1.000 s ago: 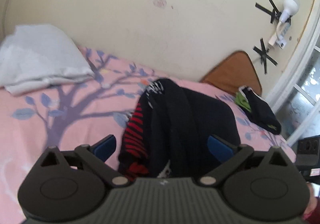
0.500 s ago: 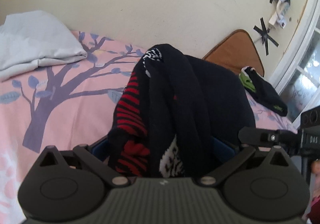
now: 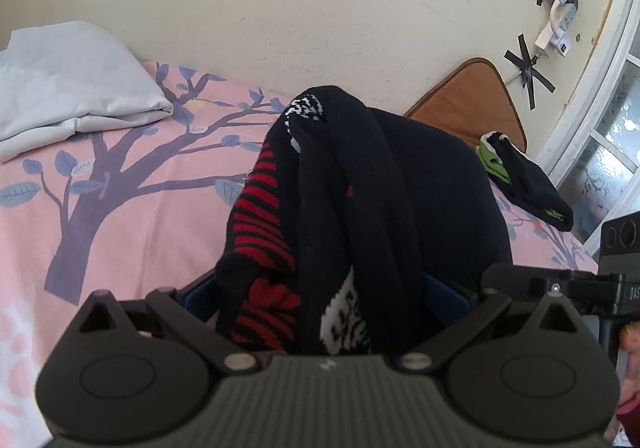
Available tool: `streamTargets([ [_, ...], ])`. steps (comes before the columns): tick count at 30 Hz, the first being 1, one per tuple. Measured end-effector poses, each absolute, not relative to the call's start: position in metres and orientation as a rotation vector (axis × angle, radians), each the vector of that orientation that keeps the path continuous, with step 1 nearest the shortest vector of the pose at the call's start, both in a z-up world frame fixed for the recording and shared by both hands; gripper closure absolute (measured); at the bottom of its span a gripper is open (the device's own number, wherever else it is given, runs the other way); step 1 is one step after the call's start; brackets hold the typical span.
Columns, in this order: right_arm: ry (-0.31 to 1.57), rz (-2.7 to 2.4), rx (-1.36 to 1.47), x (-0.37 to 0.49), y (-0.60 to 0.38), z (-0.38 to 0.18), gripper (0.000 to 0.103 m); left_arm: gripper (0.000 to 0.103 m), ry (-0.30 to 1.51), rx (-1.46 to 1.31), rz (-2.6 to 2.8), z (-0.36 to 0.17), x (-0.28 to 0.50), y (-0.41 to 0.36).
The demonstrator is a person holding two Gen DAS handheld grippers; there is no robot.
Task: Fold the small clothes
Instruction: 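Carry the folded black knit item with both tools toward the headboard, then lower the black knit item onto the navy garment and open both tools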
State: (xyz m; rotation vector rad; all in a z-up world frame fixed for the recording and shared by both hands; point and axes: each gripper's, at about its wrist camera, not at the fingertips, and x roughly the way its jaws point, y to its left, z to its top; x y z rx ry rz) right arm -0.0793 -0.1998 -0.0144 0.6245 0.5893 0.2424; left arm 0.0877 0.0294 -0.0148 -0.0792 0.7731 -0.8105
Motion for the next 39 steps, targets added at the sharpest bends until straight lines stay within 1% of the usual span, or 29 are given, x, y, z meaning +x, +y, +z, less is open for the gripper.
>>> streamTargets([
  [12,0.609,0.205,0.547,-0.077,-0.190,-0.011,0.000,0.001,0.784,-0.125,-0.844,-0.015,0.089,0.029],
  [13,0.613,0.196,0.541,-0.077,-0.188,-0.010,0.000,0.006,0.783,-0.123,-0.840,-0.015,0.089,0.028],
  [14,0.616,0.193,0.532,-0.076,-0.186,-0.009,0.003,0.010,0.781,-0.122,-0.835,-0.015,0.087,0.027],
  [15,0.620,0.188,0.528,-0.076,-0.186,-0.009,0.019,0.010,0.786,-0.132,-0.837,-0.015,0.086,0.027],
  [16,0.616,0.187,0.515,-0.078,-0.187,-0.006,0.030,0.012,0.791,-0.145,-0.841,-0.015,0.085,0.027],
  [17,0.610,0.199,0.514,-0.079,-0.188,-0.004,0.035,0.016,0.794,-0.160,-0.839,-0.015,0.084,0.026],
  [18,0.604,0.209,0.518,-0.082,-0.190,0.000,0.045,0.018,0.802,-0.181,-0.840,-0.015,0.083,0.025],
  [19,0.598,0.216,0.518,-0.084,-0.193,0.004,0.051,0.024,0.813,-0.213,-0.846,-0.014,0.083,0.024],
  [20,0.590,0.220,0.509,-0.087,-0.194,0.008,0.054,0.029,0.830,-0.246,-0.858,-0.013,0.083,0.021],
  [21,0.578,0.216,0.493,-0.091,-0.195,0.013,0.055,0.030,0.841,-0.259,-0.867,-0.010,0.082,0.015],
  [24,0.530,0.182,0.439,-0.110,-0.207,0.029,0.056,0.032,0.821,-0.213,-0.904,0.006,0.071,-0.014],
  [28,0.475,0.112,0.458,-0.140,-0.251,0.049,0.057,0.036,0.782,-0.151,-0.997,0.034,0.061,-0.071],
  [35,0.323,-0.070,0.346,-0.182,-0.358,0.113,0.057,0.037,0.658,-0.065,-1.167,0.106,0.064,-0.222],
  [37,0.294,-0.122,0.336,-0.187,-0.400,0.130,0.057,0.037,0.650,-0.069,-1.198,0.119,0.071,-0.273],
  [39,0.288,-0.171,0.339,-0.185,-0.441,0.136,0.057,0.036,0.664,-0.068,-1.208,0.120,0.080,-0.321],
])
